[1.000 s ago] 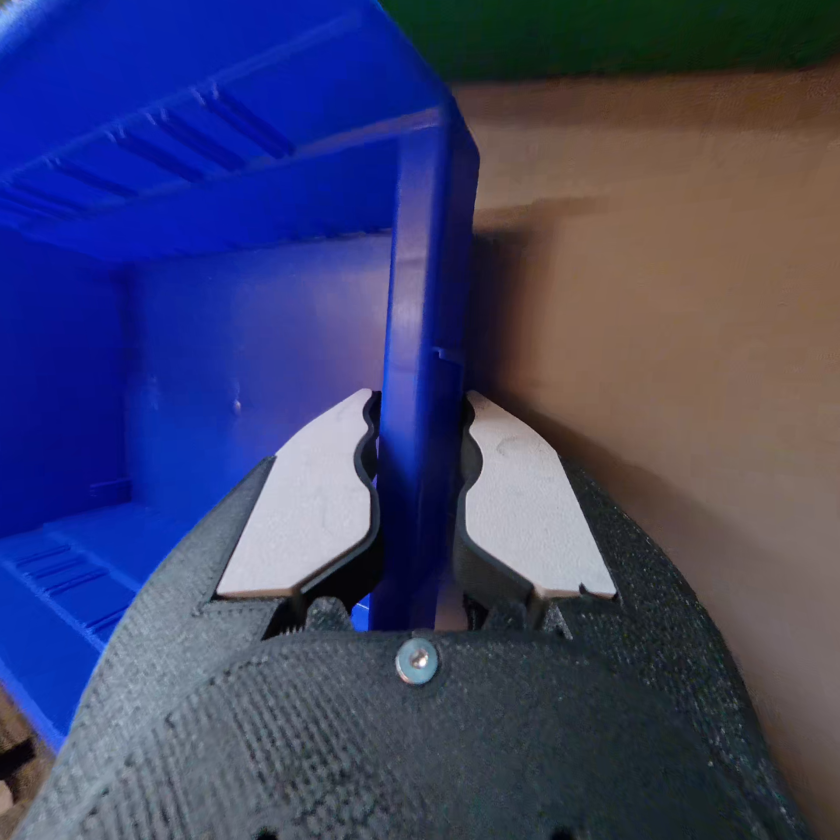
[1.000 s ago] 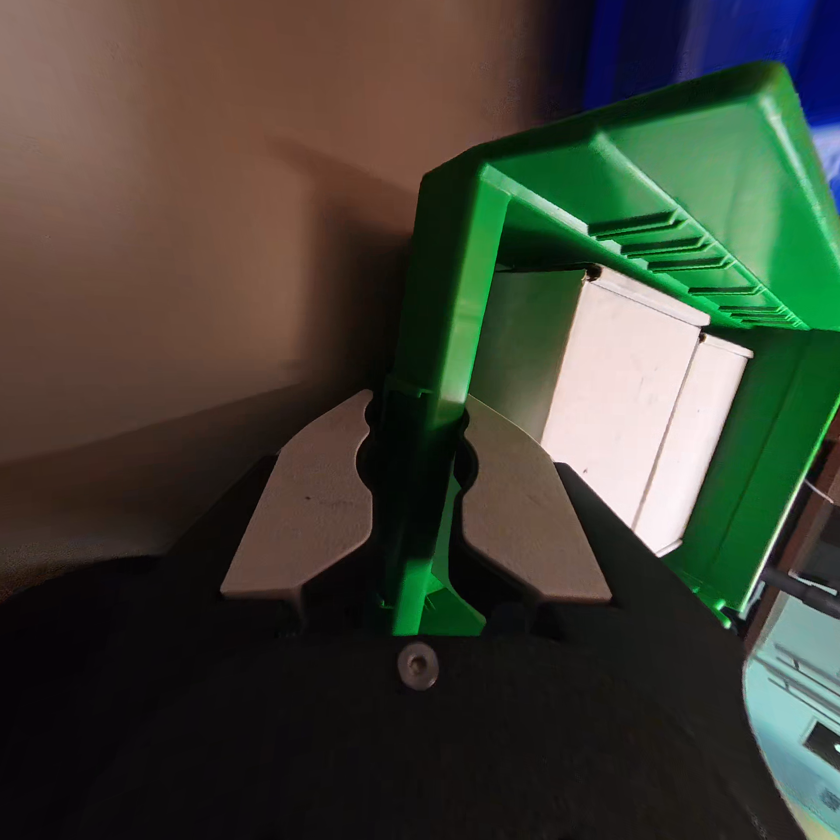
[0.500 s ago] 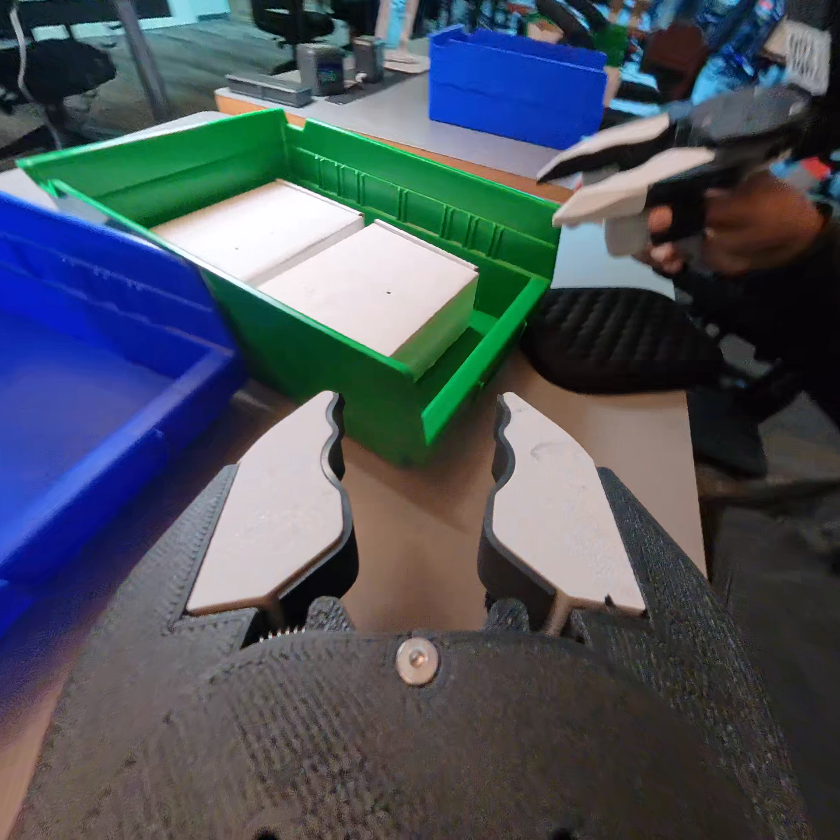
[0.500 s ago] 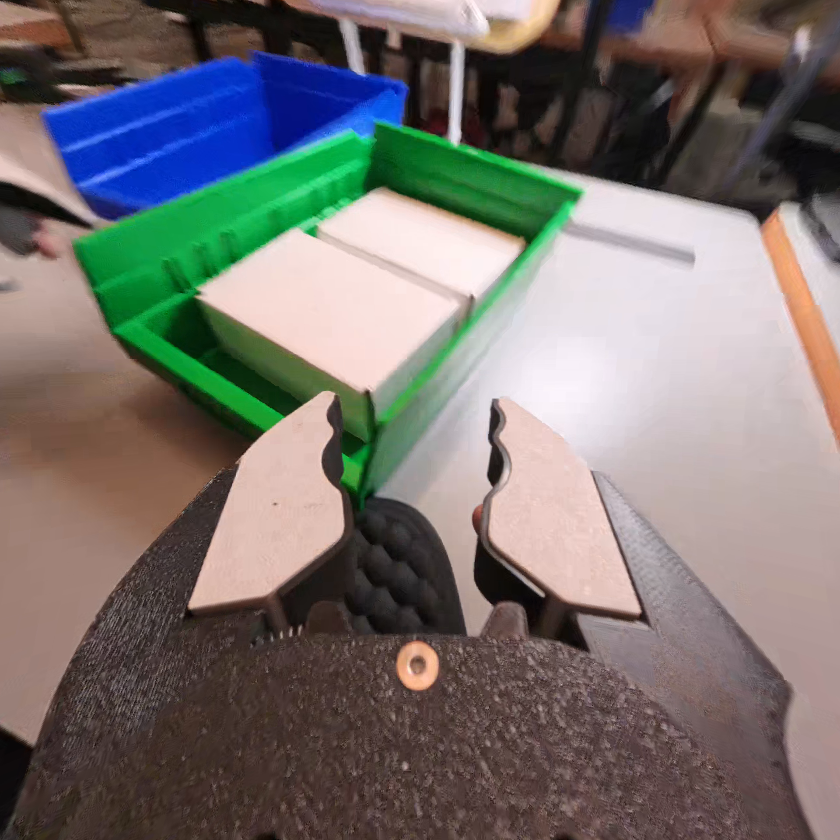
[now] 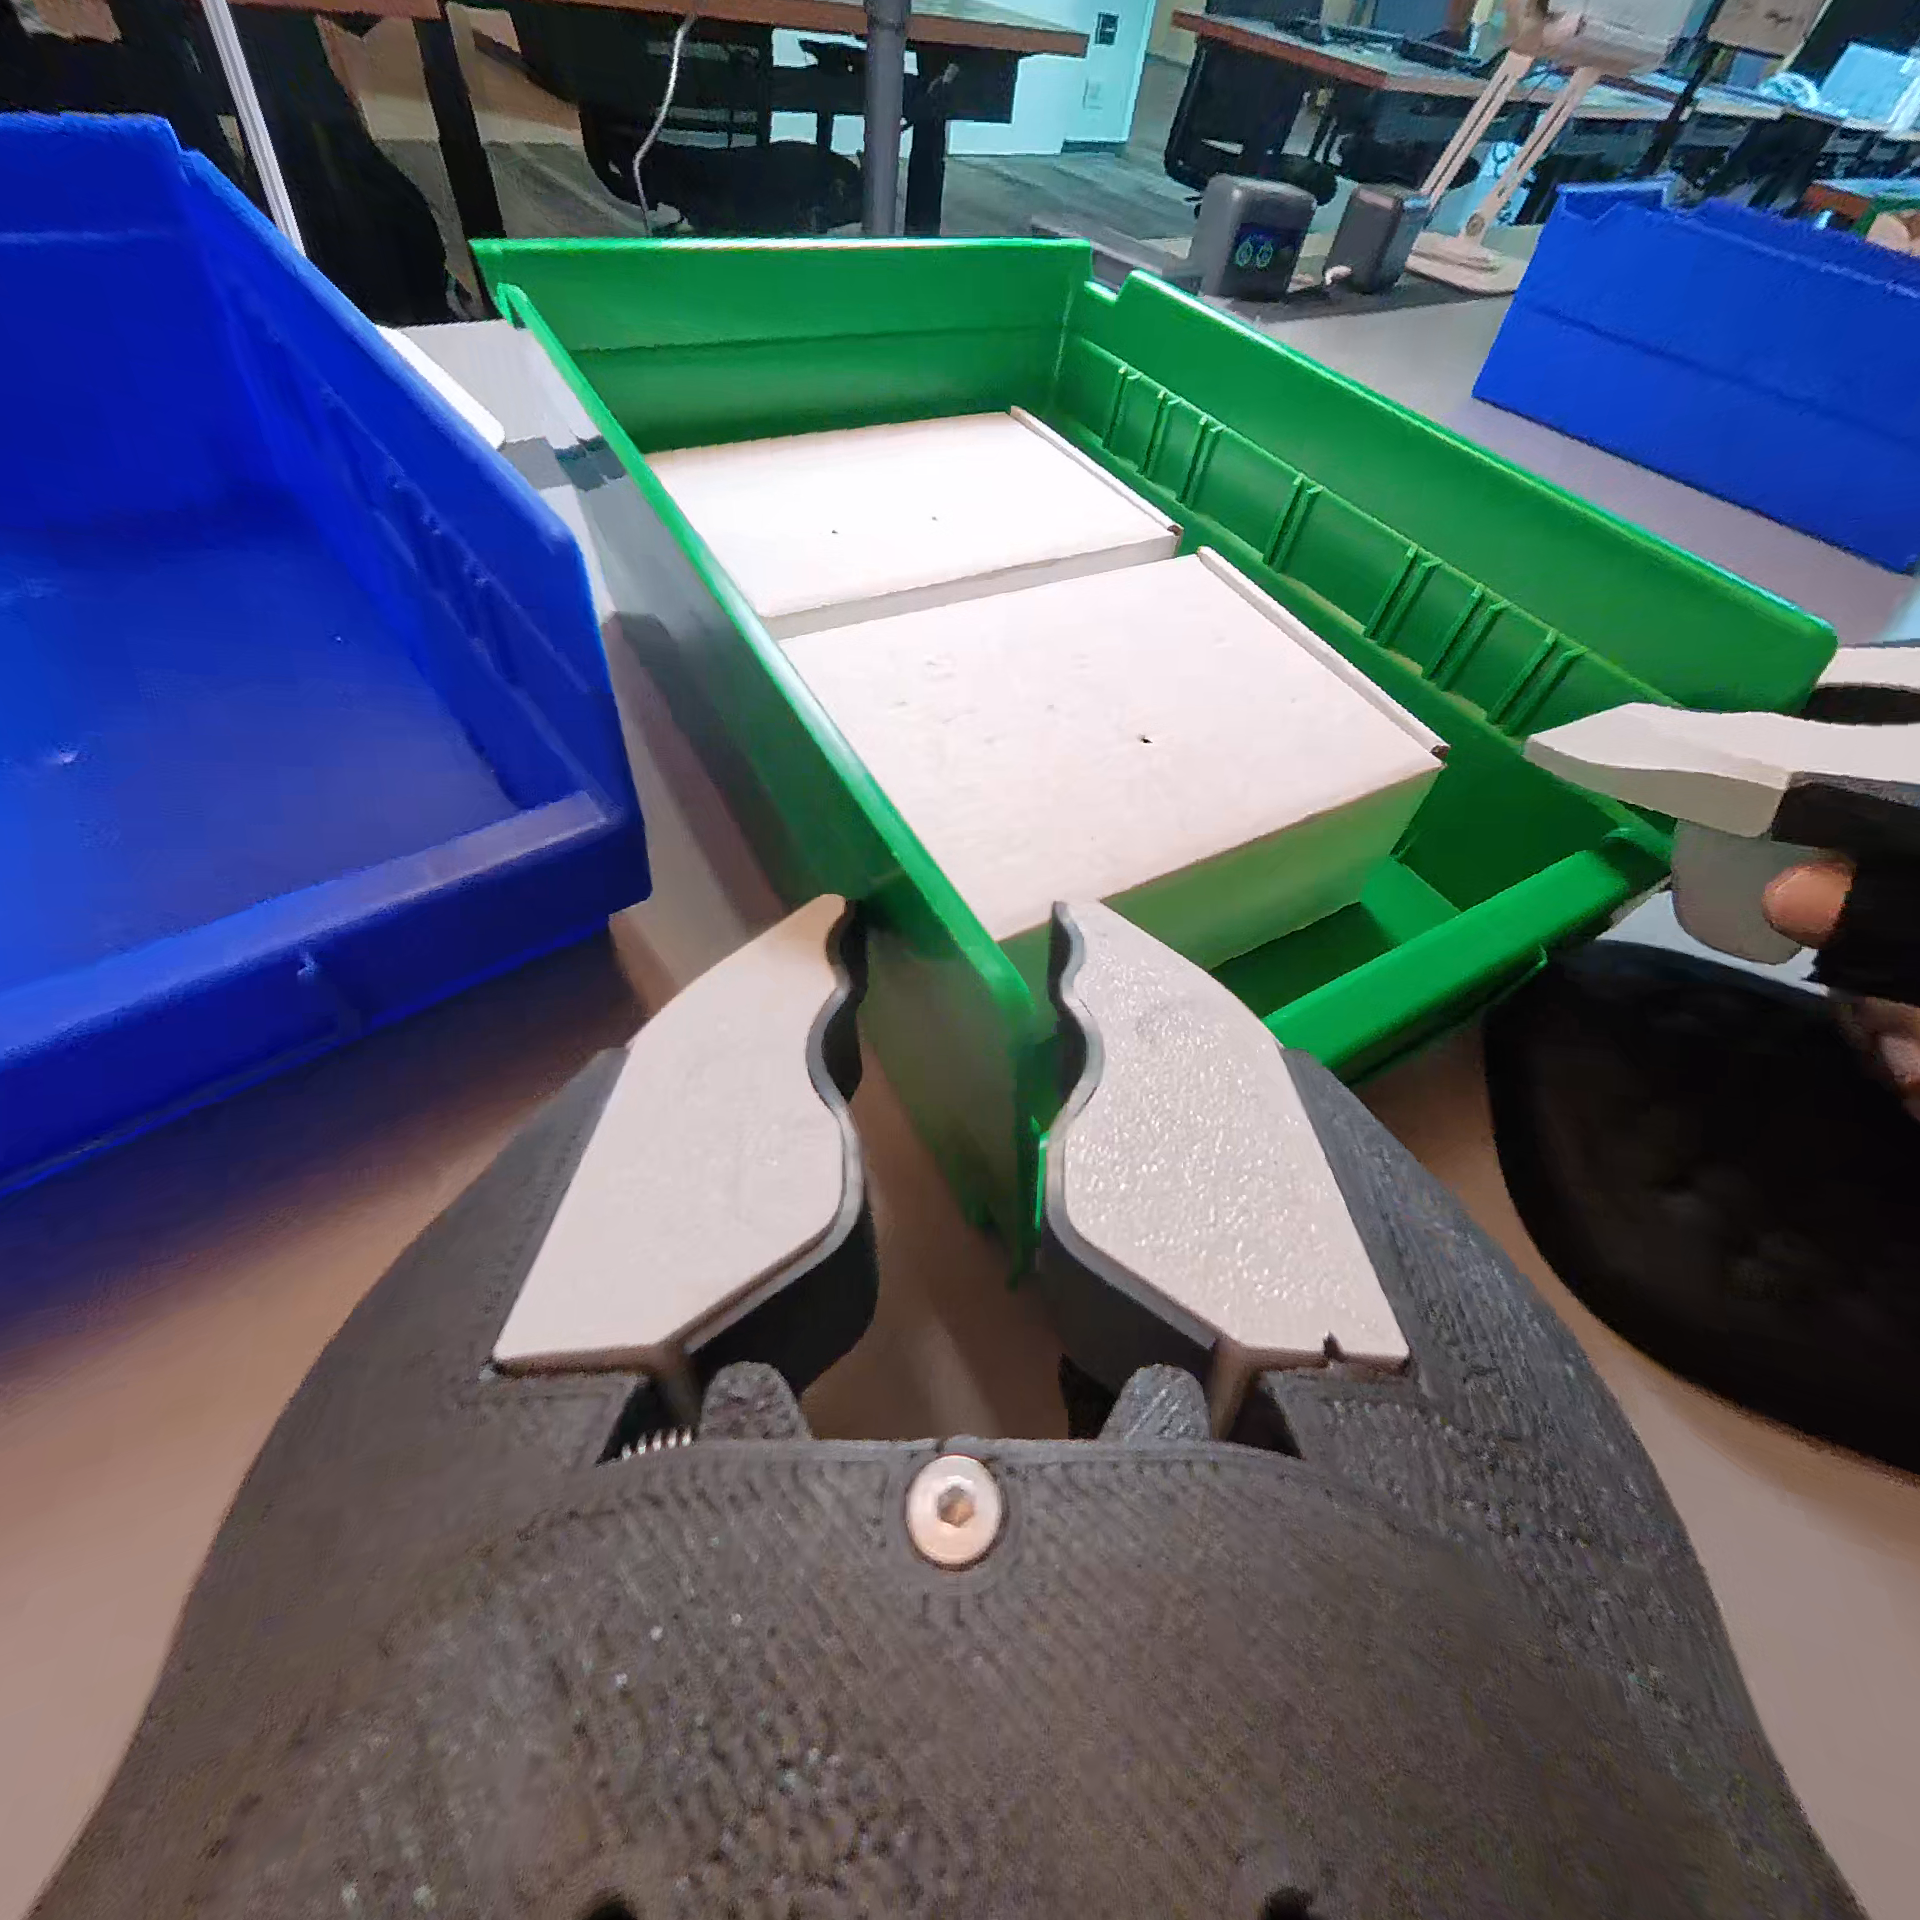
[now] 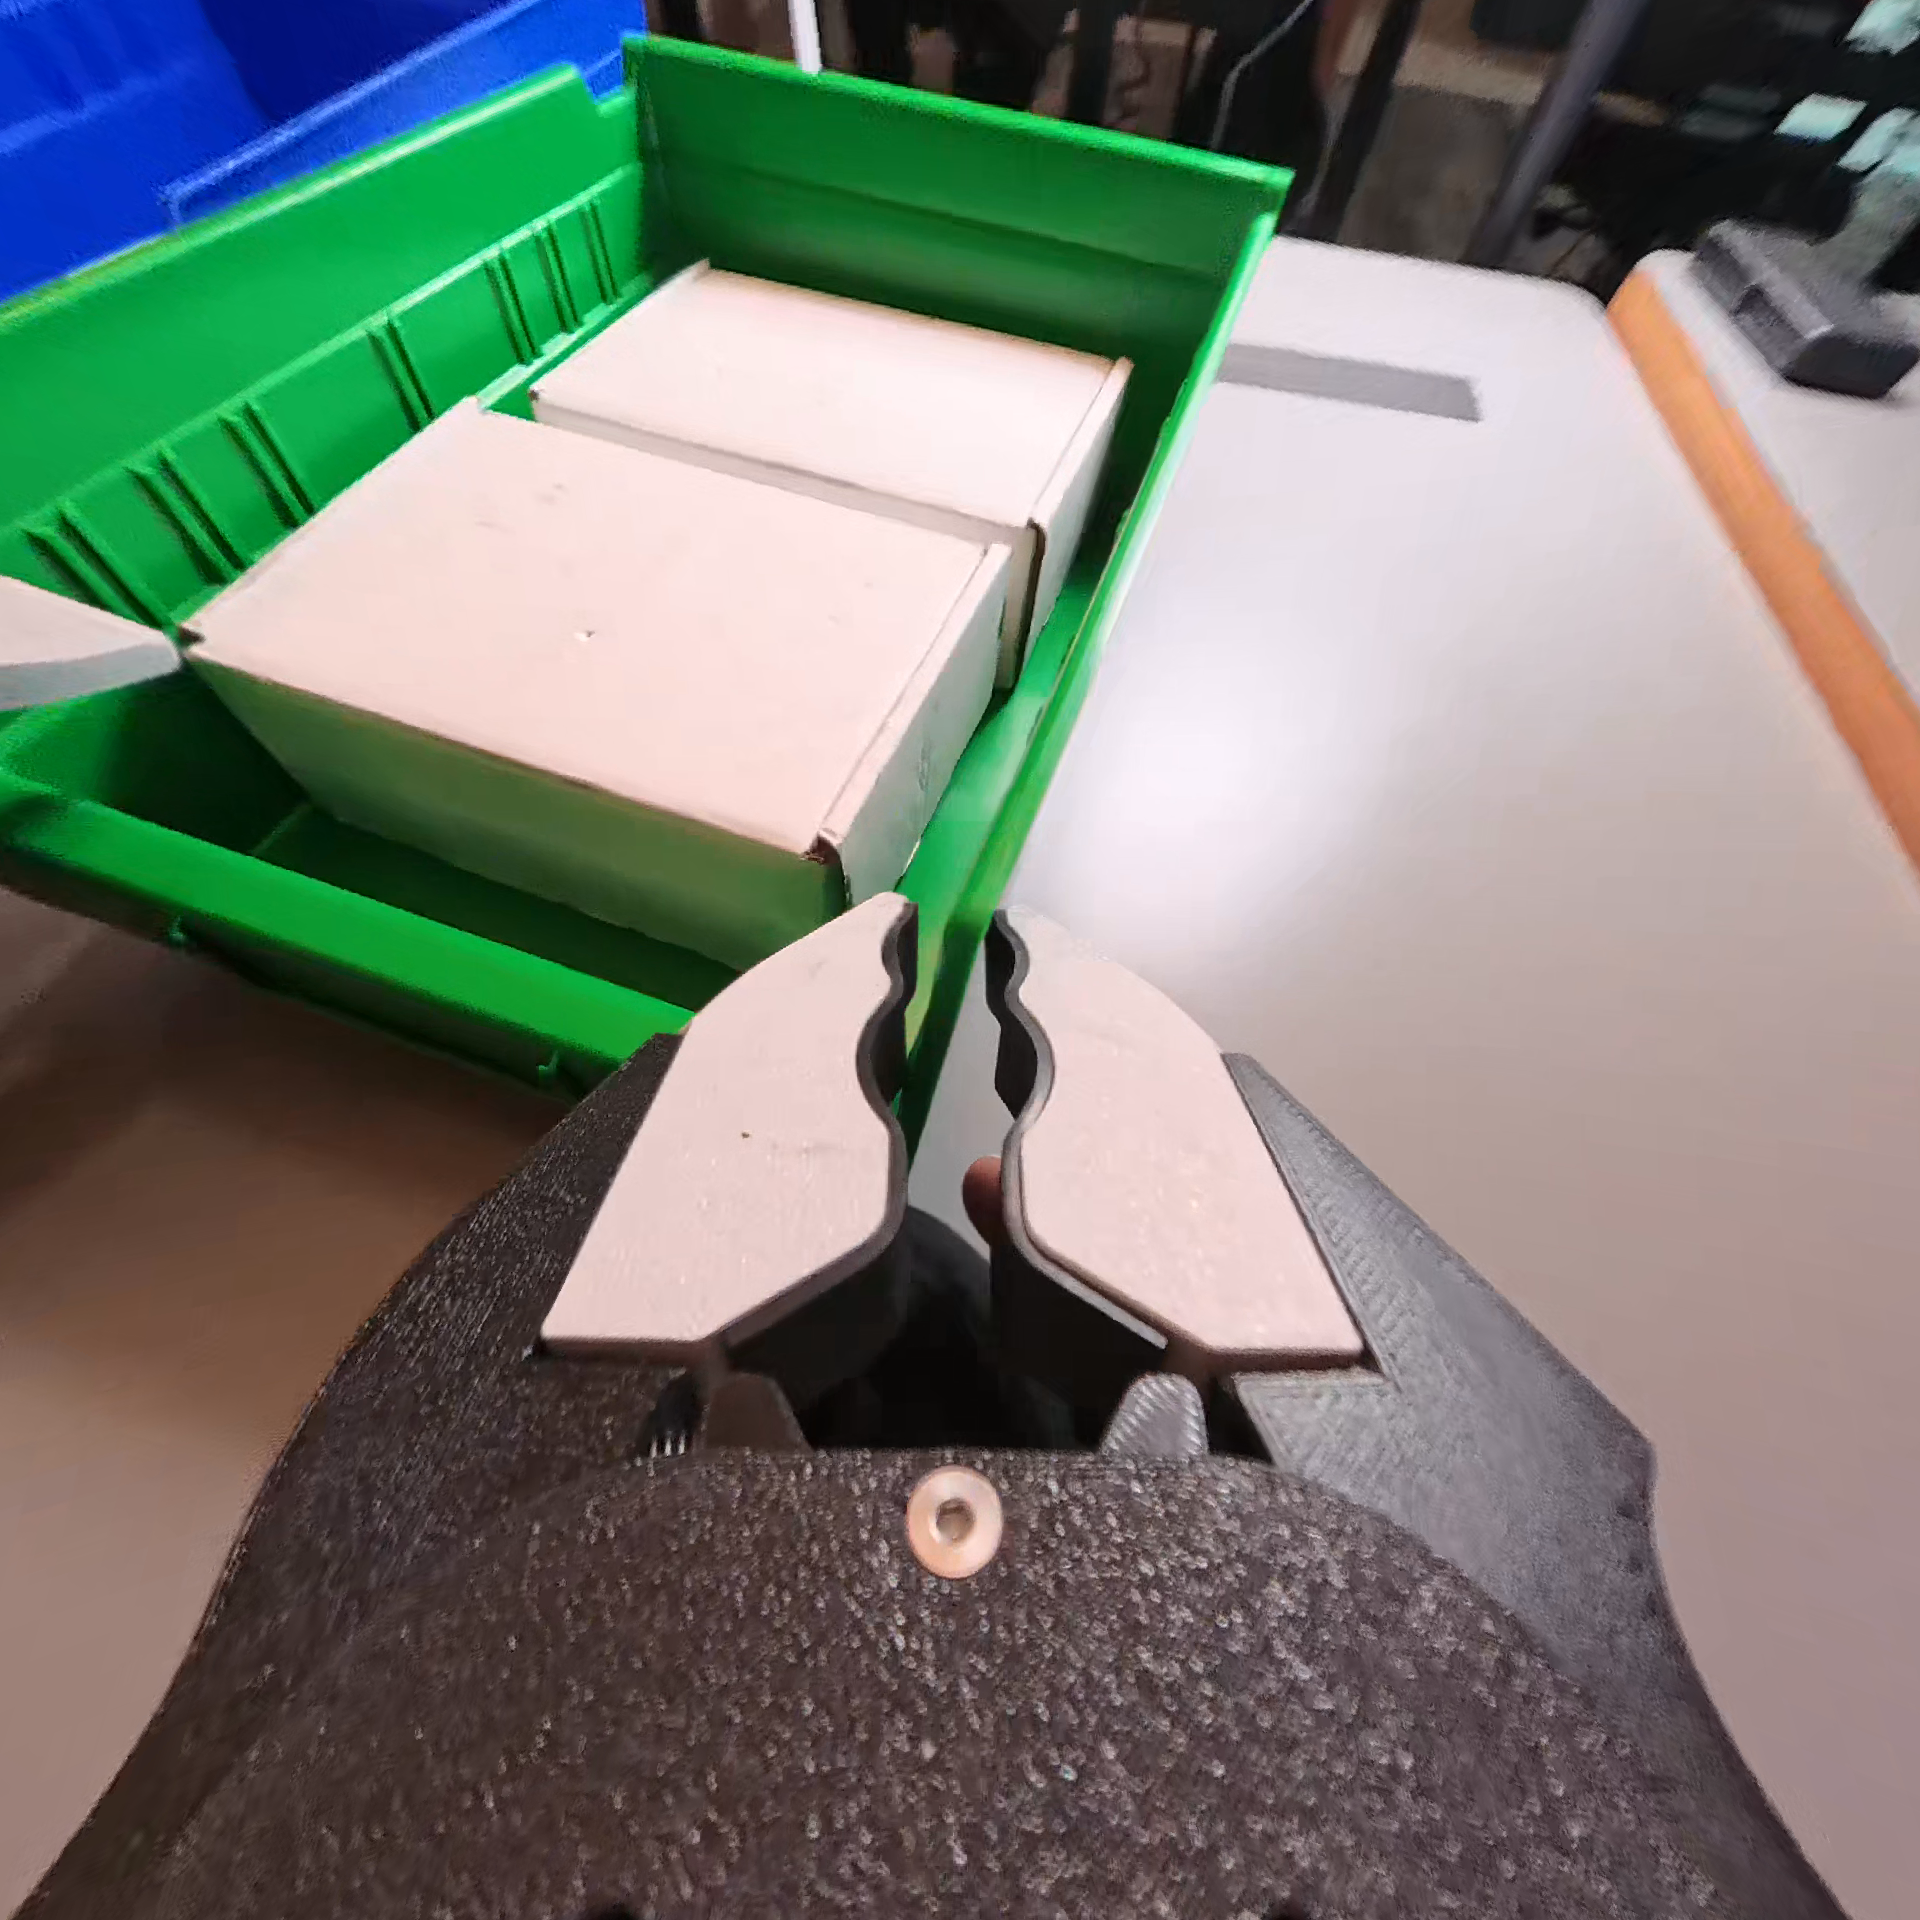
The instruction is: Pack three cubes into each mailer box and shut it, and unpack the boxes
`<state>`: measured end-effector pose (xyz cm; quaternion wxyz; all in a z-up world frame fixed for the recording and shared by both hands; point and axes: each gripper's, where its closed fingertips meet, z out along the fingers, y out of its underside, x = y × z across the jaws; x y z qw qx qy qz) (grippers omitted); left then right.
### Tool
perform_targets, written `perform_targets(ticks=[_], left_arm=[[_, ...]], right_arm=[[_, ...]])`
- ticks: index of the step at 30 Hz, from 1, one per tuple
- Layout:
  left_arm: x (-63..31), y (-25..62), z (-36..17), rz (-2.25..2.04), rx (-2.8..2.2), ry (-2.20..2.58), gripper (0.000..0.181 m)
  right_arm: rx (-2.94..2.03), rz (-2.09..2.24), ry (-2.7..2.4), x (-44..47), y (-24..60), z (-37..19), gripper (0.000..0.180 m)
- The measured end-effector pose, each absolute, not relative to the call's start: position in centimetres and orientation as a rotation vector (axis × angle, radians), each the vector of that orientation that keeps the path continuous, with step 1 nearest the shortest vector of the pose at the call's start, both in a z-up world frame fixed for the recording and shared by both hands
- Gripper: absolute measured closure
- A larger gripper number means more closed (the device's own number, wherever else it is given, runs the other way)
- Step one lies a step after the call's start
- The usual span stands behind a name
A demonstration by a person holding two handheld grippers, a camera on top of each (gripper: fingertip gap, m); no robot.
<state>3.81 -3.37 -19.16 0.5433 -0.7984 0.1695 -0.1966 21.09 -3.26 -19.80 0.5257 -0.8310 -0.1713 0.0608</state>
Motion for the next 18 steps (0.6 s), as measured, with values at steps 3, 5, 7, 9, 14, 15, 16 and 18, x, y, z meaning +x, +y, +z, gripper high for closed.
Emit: perform_targets(ticks=[3, 5, 7, 9, 14, 15, 16, 18], left_arm=[[4.0, -3.4, -18.0, -0.420, -1.852, 0.416, 0.158], [4.2, -3.5, -16.2, -0.407, -1.790, 0.415, 0.160], [4.2, -3.8, -13.5, -0.390, -1.727, 0.425, 0.160], [3.6, -4.3, -10.4, -0.362, -1.688, 0.439, 0.160], [-1.6, -6.0, -3.6, -0.252, -1.621, 0.395, 0.161], [-3.1, -6.4, -2.7, -0.230, -1.615, 0.374, 0.162], [-4.5, -6.7, -2.0, -0.203, -1.614, 0.354, 0.162], [-7.5, -7.5, -1.3, -0.157, -1.622, 0.307, 0.163]], right_arm=[[-1.901, 0.058, -0.398, 21.8, -3.9, -17.9, 0.170], [-1.848, 0.019, -0.381, 22.2, -4.2, -16.5, 0.171], [-1.810, 0.003, -0.371, 22.3, -4.4, -14.7, 0.172], [-1.772, 0.020, -0.380, 21.8, -4.7, -12.3, 0.171], [-1.647, 0.108, -0.464, 16.8, -5.5, -6.0, 0.168], [-1.624, 0.129, -0.483, 15.3, -5.5, -5.2, 0.168], [-1.609, 0.148, -0.505, 13.8, -5.4, -4.6, 0.168], [-1.593, 0.195, -0.547, 10.8, -5.3, -4.0, 0.167]])
